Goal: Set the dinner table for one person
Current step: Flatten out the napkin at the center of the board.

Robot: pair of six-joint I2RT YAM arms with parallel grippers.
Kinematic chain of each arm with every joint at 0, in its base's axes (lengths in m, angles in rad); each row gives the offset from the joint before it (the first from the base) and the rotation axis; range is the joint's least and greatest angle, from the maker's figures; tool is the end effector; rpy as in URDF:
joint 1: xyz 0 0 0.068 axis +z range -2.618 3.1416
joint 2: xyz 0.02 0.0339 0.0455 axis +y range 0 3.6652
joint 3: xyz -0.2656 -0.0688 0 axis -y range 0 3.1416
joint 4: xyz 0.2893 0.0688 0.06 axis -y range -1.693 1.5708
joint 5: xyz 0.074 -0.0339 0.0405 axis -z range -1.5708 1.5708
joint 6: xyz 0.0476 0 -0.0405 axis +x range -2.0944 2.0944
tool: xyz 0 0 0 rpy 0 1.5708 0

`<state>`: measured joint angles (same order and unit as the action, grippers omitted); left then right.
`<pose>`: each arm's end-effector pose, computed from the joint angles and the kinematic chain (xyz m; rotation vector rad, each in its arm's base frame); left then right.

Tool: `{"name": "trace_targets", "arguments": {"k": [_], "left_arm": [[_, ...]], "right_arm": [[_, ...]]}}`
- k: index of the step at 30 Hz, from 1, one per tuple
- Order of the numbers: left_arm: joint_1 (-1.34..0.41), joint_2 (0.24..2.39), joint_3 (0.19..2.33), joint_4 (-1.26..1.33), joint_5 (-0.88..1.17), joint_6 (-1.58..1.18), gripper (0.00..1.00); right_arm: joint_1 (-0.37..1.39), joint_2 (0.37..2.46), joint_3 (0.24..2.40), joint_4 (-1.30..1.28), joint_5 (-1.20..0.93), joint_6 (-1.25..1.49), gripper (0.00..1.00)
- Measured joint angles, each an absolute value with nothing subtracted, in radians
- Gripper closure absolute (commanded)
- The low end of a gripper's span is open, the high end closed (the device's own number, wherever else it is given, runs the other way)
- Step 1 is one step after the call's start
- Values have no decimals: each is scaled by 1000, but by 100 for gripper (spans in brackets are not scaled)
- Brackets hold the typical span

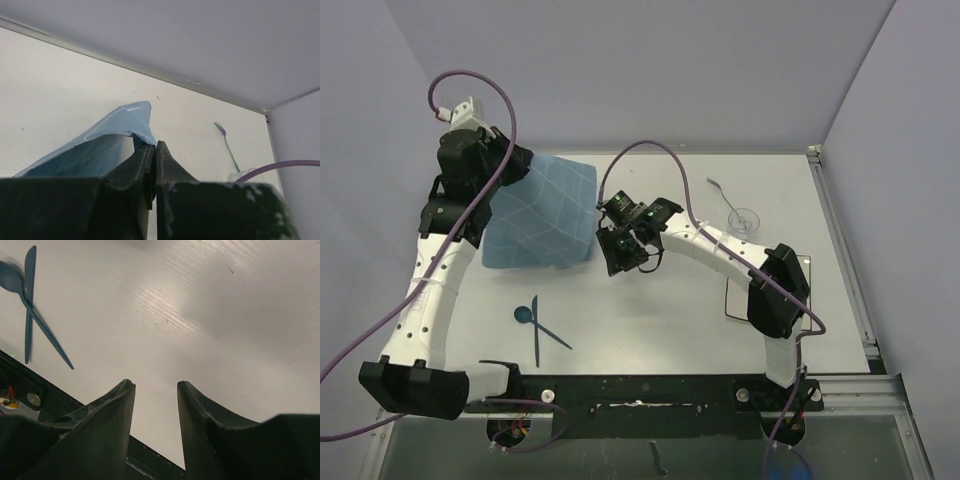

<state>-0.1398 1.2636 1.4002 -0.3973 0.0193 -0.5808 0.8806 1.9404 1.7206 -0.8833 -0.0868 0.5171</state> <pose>0.3322 -0.0477 0.4342 -0.3941 1.8213 -0.5215 0.2936 0.3621 0.2483 -0.5331 2.7408 0.5207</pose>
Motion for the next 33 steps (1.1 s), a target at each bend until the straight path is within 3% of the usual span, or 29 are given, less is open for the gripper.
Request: {"name": "trace_targets", "arguments": {"k": [9, 17, 25, 33], "left_arm": [[-167, 1277, 1592, -558, 3, -556, 100], [-393, 1377, 1647, -611, -44, -587, 100], [-703, 1393, 1422, -529, -141, -715, 100], [-782, 1421, 1373, -482, -210, -782, 100]], "right_arm": [[878, 1833, 1647, -860, -79, 517, 60], [862, 1757, 1570, -861, -56, 517, 60], [793, 1637, 1546, -891, -4, 508, 60], [716, 1498, 1514, -902, 8, 505, 60]]}}
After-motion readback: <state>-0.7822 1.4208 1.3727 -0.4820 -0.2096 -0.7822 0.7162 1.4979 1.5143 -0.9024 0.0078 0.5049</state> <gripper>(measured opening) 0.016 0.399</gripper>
